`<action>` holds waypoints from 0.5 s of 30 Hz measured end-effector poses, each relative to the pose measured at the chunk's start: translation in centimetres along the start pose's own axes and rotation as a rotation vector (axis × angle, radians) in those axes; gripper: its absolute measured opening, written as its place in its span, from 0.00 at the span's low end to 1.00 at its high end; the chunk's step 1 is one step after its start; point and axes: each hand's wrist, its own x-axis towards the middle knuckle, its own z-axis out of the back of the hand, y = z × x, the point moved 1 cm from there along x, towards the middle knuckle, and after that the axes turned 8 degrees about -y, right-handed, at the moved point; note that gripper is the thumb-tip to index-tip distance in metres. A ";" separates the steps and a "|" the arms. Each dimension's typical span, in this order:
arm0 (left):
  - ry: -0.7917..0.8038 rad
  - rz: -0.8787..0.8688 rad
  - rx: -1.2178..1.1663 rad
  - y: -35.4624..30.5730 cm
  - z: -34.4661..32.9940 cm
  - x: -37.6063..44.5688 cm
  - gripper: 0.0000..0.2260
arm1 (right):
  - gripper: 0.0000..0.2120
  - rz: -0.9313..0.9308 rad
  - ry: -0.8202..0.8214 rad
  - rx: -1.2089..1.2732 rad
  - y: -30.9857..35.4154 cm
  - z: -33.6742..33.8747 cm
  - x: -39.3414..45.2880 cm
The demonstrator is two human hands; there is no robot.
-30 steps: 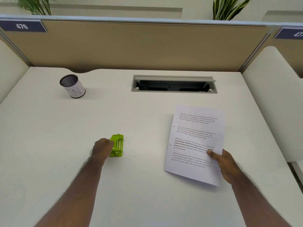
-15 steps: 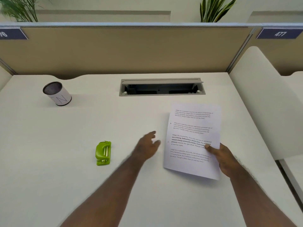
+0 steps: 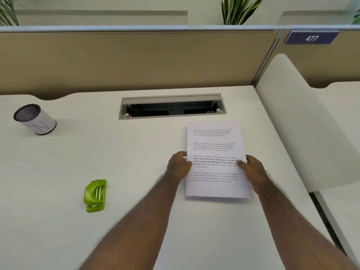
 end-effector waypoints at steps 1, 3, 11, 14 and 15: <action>-0.004 0.004 -0.001 -0.1 -0.3 0.4 0.16 | 0.13 0.002 -0.018 -0.022 0.0 0.0 0.6; 0.001 0.007 0.005 -0.2 -0.9 1.0 0.16 | 0.14 0.011 -0.038 -0.055 0.0 0.0 1.4; 0.003 -0.013 0.111 -0.7 -2.1 2.4 0.17 | 0.18 0.053 -0.103 -0.246 0.1 -0.3 2.9; -0.017 -0.045 0.185 -0.6 -2.0 2.6 0.19 | 0.21 0.047 -0.112 -0.305 -0.1 -0.5 3.1; -0.021 -0.058 0.219 -0.6 -2.0 2.7 0.20 | 0.22 0.049 -0.121 -0.325 -0.2 -0.5 3.1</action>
